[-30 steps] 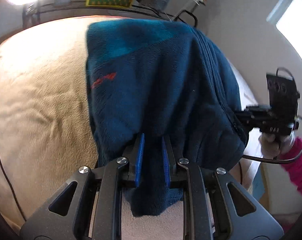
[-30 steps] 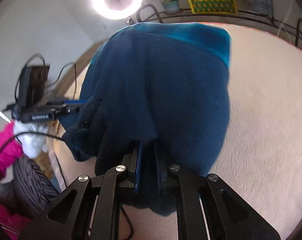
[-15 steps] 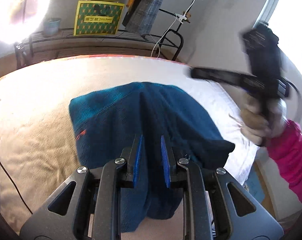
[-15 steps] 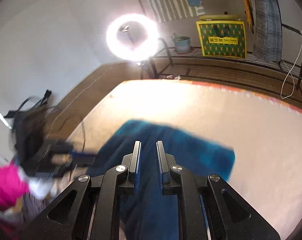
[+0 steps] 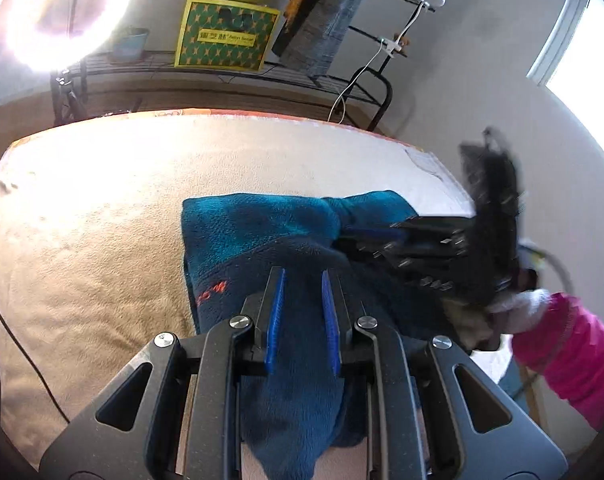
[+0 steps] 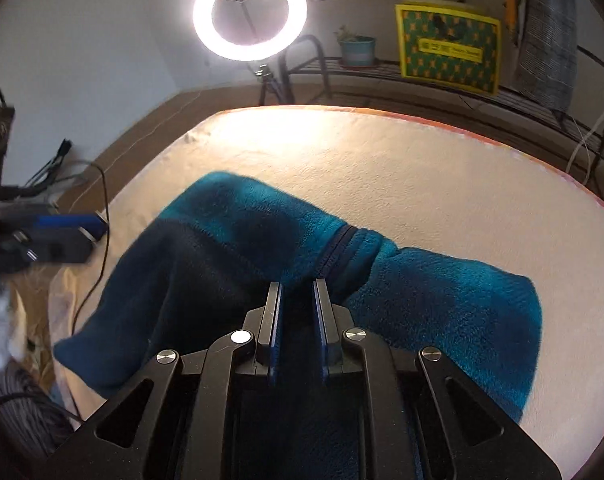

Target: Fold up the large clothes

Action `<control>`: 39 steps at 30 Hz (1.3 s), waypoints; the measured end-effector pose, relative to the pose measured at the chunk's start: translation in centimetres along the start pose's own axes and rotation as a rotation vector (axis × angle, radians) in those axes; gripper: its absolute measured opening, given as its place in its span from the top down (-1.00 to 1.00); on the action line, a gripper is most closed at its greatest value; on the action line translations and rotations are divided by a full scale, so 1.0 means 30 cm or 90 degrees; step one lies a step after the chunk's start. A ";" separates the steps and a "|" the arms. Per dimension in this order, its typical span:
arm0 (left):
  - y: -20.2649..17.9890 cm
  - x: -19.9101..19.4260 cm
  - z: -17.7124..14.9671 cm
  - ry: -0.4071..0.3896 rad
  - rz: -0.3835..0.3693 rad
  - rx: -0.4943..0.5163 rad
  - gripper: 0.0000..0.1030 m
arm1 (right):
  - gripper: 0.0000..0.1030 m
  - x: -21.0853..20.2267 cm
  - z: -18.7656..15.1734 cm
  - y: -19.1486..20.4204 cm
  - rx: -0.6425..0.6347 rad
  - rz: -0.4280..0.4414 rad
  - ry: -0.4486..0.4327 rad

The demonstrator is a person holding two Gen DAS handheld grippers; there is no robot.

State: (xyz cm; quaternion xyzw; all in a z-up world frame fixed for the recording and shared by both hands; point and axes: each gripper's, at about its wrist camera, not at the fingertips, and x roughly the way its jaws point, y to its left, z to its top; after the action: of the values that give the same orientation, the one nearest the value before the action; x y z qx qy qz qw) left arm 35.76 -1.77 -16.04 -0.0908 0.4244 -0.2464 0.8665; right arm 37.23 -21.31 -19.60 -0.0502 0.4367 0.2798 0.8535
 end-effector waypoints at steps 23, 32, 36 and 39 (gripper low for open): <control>0.008 -0.112 -0.208 0.018 -0.020 -0.049 -0.20 | -0.46 -0.371 -0.408 -0.078 0.212 0.017 -0.072; 0.198 -0.078 -0.269 0.045 -0.091 -0.274 -0.35 | -0.46 -0.334 -0.604 -0.233 0.505 0.144 -0.115; 0.183 -0.025 -0.305 0.067 -0.122 -0.300 0.27 | -0.04 -0.277 -0.592 -0.228 0.528 0.175 -0.087; 0.169 -0.020 -0.300 0.070 -0.121 -0.293 0.83 | 0.86 -0.291 -0.554 -0.189 0.479 0.172 -0.054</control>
State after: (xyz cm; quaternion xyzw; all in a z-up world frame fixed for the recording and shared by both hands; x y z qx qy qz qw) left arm 30.20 3.36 -23.09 -0.3119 0.5053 -0.2281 0.7716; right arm 24.23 -35.32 -23.95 0.3353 0.4759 0.2118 0.7850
